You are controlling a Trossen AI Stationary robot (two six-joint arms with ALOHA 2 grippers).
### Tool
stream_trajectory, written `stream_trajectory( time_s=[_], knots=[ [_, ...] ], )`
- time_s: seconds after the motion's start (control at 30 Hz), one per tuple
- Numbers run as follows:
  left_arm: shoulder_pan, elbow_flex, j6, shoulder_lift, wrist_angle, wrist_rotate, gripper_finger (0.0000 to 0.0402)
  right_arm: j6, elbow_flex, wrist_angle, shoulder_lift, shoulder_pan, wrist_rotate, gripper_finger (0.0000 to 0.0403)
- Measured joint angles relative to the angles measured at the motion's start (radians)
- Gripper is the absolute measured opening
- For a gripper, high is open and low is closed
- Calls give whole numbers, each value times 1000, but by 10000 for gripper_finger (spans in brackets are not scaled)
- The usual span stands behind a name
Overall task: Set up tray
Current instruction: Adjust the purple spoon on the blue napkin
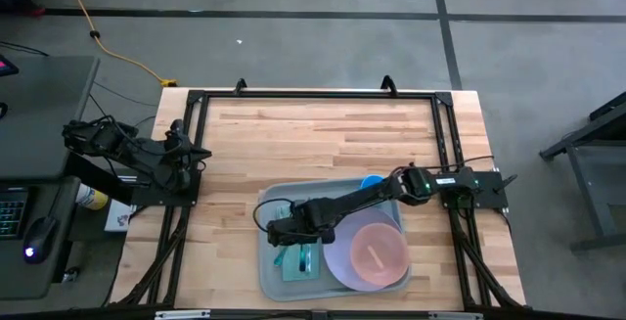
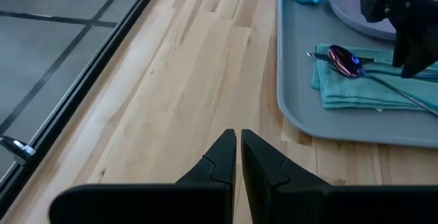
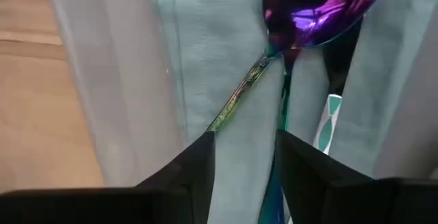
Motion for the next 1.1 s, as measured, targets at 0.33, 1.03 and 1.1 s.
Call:
stream_trajectory(
  time_s=[0.33,1.03,1.1],
  knots=[
    [0,0,1,0,0,13,56,3,0,45,0,-47,5,122],
    [0,0,16,0,0,45,56,46,0,53,29,-55,-72,122],
    [0,0,22,0,-1,47,56,48,0,59,37,-54,-74,122]
  ],
)
